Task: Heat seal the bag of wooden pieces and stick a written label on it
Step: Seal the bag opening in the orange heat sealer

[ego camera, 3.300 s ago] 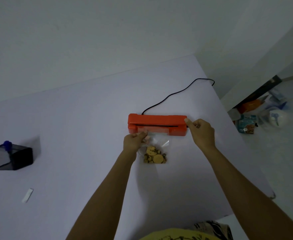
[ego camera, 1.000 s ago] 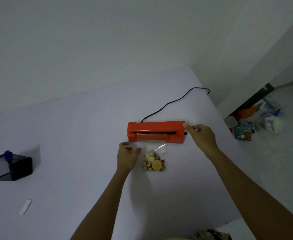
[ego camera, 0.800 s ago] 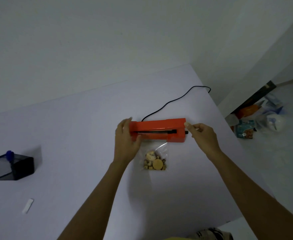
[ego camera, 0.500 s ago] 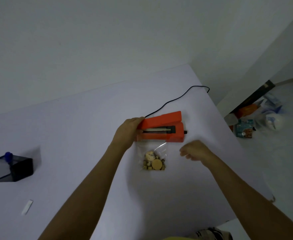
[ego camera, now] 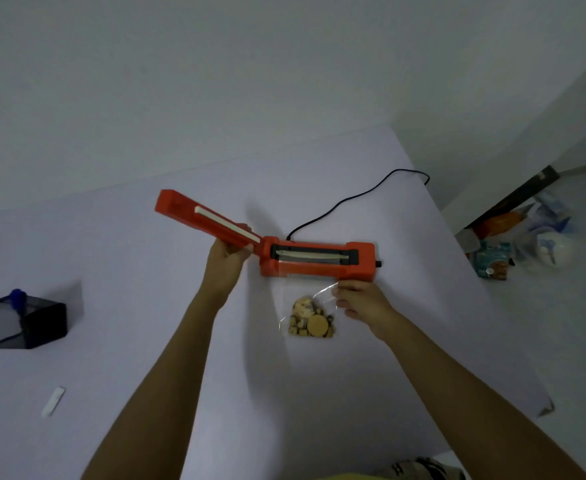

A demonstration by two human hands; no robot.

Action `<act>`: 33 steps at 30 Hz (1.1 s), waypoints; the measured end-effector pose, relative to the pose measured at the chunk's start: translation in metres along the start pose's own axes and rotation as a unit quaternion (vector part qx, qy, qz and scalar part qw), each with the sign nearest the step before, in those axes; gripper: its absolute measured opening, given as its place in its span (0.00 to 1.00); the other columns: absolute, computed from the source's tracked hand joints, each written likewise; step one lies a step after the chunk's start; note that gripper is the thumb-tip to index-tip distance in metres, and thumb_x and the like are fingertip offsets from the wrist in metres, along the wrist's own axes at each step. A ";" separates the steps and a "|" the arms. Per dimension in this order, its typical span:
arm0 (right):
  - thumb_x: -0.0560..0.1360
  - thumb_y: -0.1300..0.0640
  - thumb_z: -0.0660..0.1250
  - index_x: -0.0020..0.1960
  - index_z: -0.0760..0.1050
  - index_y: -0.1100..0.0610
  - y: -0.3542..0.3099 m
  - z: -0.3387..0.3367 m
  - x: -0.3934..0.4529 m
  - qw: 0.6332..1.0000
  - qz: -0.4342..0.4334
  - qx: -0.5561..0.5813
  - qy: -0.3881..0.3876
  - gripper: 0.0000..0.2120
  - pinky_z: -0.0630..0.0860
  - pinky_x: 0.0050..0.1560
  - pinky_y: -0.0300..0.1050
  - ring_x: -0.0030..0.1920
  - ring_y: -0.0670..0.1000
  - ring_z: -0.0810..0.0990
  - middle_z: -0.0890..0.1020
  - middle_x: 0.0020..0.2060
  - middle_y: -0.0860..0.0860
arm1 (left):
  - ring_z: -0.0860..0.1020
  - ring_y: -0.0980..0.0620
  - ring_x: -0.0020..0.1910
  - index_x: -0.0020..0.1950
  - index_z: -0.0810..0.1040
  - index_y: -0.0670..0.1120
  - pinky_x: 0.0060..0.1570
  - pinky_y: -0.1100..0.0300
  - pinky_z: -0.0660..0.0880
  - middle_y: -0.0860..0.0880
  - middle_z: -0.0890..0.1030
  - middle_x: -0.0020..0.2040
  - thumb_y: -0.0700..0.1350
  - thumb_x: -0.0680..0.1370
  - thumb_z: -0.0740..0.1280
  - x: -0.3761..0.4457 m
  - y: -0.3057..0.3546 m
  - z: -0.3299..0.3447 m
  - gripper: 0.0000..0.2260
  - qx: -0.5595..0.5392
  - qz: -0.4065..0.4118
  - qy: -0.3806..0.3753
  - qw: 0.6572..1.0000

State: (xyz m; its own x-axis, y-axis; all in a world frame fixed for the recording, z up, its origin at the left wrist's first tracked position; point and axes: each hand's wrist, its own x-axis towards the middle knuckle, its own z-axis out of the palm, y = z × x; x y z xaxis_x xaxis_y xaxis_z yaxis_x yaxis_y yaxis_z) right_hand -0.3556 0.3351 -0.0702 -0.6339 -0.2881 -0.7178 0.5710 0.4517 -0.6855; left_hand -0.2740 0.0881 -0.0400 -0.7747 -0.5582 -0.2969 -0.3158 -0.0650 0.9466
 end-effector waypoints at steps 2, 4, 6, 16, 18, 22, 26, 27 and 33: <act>0.75 0.59 0.68 0.51 0.80 0.56 0.000 0.003 0.001 1.000 -0.003 -0.007 -0.011 0.05 0.76 0.54 0.48 0.50 0.53 0.81 0.83 0.47 0.52 | 0.76 0.49 0.63 0.67 0.72 0.46 0.63 0.50 0.72 0.47 0.78 0.63 0.37 0.78 0.65 0.003 -0.006 -0.008 0.17 -0.050 -0.047 -0.012 0.998; 0.75 0.58 0.69 0.52 0.80 0.57 0.000 0.005 0.002 1.000 -0.004 -0.004 -0.012 0.07 0.76 0.55 0.48 0.50 0.54 0.81 0.83 0.49 0.54 | 0.76 0.48 0.63 0.66 0.72 0.48 0.63 0.48 0.72 0.48 0.78 0.63 0.38 0.78 0.66 0.006 -0.009 -0.013 0.17 -0.086 -0.076 -0.028 0.993; 0.74 0.57 0.70 0.54 0.80 0.58 0.001 0.008 0.003 1.000 0.002 0.010 -0.007 0.09 0.76 0.55 0.48 0.52 0.55 0.82 0.83 0.51 0.55 | 0.76 0.48 0.63 0.66 0.73 0.48 0.63 0.48 0.72 0.47 0.79 0.63 0.36 0.77 0.65 0.010 -0.011 -0.018 0.18 -0.104 -0.092 -0.050 0.989; 0.75 0.57 0.69 0.45 0.80 0.57 -0.001 0.022 -0.001 0.997 0.002 0.070 0.043 0.03 0.78 0.51 0.46 0.45 0.53 0.82 0.84 0.48 0.58 | 0.77 0.49 0.59 0.69 0.69 0.48 0.52 0.60 0.79 0.46 0.78 0.60 0.33 0.72 0.71 0.024 -0.030 -0.001 0.27 0.075 -0.055 -0.222 0.971; 0.75 0.58 0.69 0.46 0.80 0.56 -0.002 0.024 -0.002 0.996 -0.014 0.068 0.057 0.02 0.79 0.46 0.44 0.43 0.52 0.82 0.85 0.46 0.56 | 0.77 0.52 0.59 0.70 0.67 0.45 0.52 0.65 0.78 0.47 0.78 0.59 0.32 0.72 0.71 0.028 -0.031 0.003 0.29 0.085 -0.037 -0.227 0.970; 0.75 0.58 0.68 0.45 0.80 0.57 -0.002 0.027 -0.001 0.994 -0.049 0.029 0.094 0.03 0.77 0.38 0.40 0.39 0.52 0.83 0.85 0.42 0.55 | 0.76 0.51 0.62 0.71 0.65 0.47 0.62 0.58 0.74 0.48 0.77 0.62 0.42 0.70 0.75 0.037 -0.036 0.001 0.32 0.145 0.001 -0.233 0.962; 0.76 0.59 0.67 0.41 0.80 0.56 -0.006 0.032 -0.004 0.985 -0.094 -0.031 0.139 0.06 0.79 0.38 0.41 0.36 0.51 0.83 0.84 0.37 0.53 | 0.78 0.52 0.59 0.65 0.72 0.49 0.60 0.56 0.74 0.48 0.80 0.58 0.48 0.67 0.76 0.042 -0.037 -0.001 0.28 0.186 0.034 -0.225 0.956; 0.76 0.59 0.67 0.40 0.80 0.56 -0.007 0.033 -0.005 0.982 -0.106 -0.044 0.151 0.06 0.80 0.39 0.42 0.36 0.51 0.83 0.84 0.36 0.52 | 0.78 0.55 0.57 0.64 0.72 0.48 0.58 0.61 0.74 0.48 0.80 0.56 0.45 0.68 0.76 0.043 -0.038 0.000 0.26 0.183 0.038 -0.223 0.957; 0.76 0.58 0.67 0.38 0.81 0.57 -0.020 0.037 -0.016 0.958 -0.169 -0.124 0.195 0.09 0.79 0.40 0.42 0.35 0.48 0.82 0.83 0.33 0.49 | 0.79 0.58 0.54 0.62 0.74 0.46 0.54 0.65 0.75 0.48 0.81 0.54 0.40 0.69 0.77 0.043 -0.042 0.002 0.24 0.167 0.053 -0.215 0.961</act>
State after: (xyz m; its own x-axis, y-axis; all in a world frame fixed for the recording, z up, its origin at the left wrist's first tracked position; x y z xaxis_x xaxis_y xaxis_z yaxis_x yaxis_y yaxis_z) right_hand -0.3377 0.2992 -0.0499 -0.9353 -0.1375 -0.3261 0.1876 0.5886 -0.7864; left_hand -0.2956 0.0685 -0.0933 -0.9439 -0.1499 -0.2943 -0.3261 0.2817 0.9024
